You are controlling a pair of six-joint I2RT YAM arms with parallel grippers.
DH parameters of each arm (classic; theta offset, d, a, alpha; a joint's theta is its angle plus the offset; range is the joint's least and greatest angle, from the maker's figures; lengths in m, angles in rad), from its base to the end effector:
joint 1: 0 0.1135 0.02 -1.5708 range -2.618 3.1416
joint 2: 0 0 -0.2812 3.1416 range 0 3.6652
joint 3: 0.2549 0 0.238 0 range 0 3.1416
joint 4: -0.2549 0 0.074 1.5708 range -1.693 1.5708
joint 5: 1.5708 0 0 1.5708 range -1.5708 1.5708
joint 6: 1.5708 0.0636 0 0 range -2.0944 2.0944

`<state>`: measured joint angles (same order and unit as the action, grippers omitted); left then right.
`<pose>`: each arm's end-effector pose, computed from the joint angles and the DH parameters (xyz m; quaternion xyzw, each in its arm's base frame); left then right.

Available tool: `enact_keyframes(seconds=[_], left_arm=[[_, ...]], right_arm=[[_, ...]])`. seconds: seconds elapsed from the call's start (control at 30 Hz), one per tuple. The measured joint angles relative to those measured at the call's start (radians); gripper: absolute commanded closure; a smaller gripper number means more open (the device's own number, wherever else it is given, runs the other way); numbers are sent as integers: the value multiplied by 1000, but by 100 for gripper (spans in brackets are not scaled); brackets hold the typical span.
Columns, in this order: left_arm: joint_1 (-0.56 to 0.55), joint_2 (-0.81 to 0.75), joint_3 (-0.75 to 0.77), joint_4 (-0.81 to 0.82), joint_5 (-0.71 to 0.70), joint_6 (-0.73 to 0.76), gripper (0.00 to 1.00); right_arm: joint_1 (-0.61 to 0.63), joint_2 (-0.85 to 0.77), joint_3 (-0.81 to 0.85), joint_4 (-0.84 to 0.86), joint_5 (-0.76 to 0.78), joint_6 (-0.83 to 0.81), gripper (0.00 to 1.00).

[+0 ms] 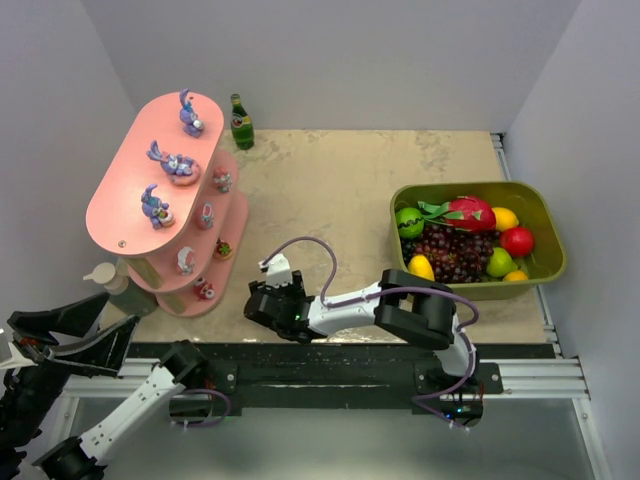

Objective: Place and organize the plastic toys onto the shelf

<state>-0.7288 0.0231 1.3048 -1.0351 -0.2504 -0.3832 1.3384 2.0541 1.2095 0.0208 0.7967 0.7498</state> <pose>-0.0801 0.0927 0.3910 0.0079 0.6178 -0.3478 0.7052 0.1431 0.4070 0.1432 -0.1135 0.8623 0.1092 0.4813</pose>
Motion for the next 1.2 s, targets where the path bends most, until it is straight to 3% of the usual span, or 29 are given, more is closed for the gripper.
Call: enact_keyframes(seconds=[0.1, 0.2, 0.23, 0.37, 0.5, 0.77, 1.2], left_arm=[[0, 0, -1, 0, 0, 0, 0], [0, 0, -2, 0, 0, 0, 0], [0, 0, -2, 0, 0, 0, 0], [0, 0, -3, 0, 0, 0, 1], [0, 0, -3, 0, 0, 0, 0], [0, 0, -7, 0, 0, 0, 0], [0, 0, -12, 1, -13, 5, 1]], right_arm=[[3, 2, 7, -32, 24, 52, 42], [3, 5, 15, -58, 42, 84, 66], [3, 8, 17, -59, 50, 91, 80], [-3, 11, 16, -39, 57, 71, 97], [-34, -15, -39, 64, 8, -20, 100], [-230, -46, -51, 188, -214, -361, 100], [-401, 18, 270, 262, -647, -719, 100]])
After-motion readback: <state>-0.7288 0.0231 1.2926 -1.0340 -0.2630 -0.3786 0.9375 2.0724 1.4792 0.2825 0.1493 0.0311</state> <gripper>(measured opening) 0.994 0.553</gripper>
